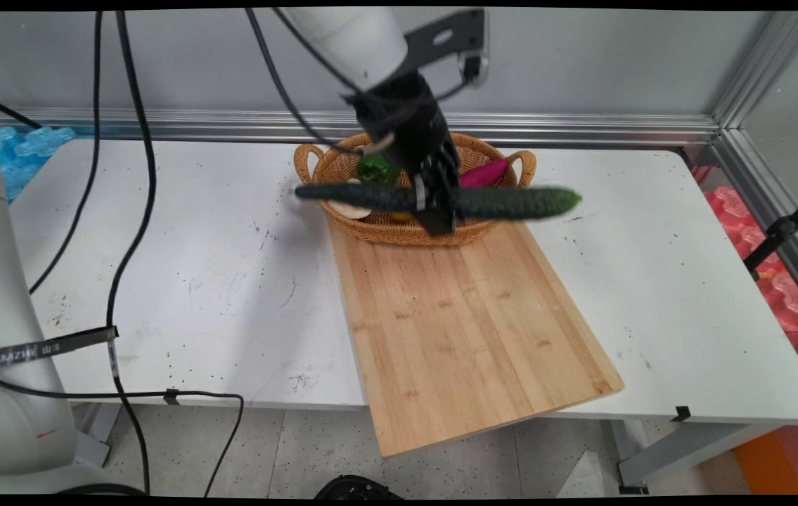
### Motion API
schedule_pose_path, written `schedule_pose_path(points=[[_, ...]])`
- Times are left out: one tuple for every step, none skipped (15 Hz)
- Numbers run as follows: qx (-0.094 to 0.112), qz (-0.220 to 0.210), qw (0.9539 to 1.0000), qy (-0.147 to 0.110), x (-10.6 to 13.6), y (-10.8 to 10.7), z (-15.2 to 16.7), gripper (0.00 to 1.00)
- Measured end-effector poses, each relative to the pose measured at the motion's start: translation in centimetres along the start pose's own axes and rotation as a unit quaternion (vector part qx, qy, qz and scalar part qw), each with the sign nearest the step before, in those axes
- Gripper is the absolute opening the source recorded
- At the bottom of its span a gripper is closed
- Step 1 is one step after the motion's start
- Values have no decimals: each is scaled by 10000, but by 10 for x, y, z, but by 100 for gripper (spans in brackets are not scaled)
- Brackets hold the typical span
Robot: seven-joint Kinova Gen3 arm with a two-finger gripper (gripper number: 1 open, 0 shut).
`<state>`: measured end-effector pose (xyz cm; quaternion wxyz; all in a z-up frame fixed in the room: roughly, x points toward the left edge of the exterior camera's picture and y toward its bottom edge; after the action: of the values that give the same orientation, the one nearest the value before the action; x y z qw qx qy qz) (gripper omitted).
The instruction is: Place the picked object on the cutting board
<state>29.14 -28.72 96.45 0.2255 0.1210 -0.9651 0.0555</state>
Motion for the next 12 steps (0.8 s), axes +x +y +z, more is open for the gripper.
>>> schedule_pose_path(points=[[-48,21,10000,-21,1,10,6,0],[-89,51,9999,-38,1,17,11,0],[-133,109,9998,-56,1,26,17,0],[-171,166,9997,-71,0,32,24,0],[-206,211,9995,-87,0,38,30,0],[-243,272,9993,-105,-1,44,38,0],[-278,337,9990,-124,-2,48,47,0],[-306,388,9987,-141,-3,52,54,0],[-342,455,9983,-156,-4,57,64,0],[-365,503,9979,-165,-5,60,72,0],[-383,542,9976,-177,-6,62,80,0],[-402,581,9973,-193,-7,65,89,0]])
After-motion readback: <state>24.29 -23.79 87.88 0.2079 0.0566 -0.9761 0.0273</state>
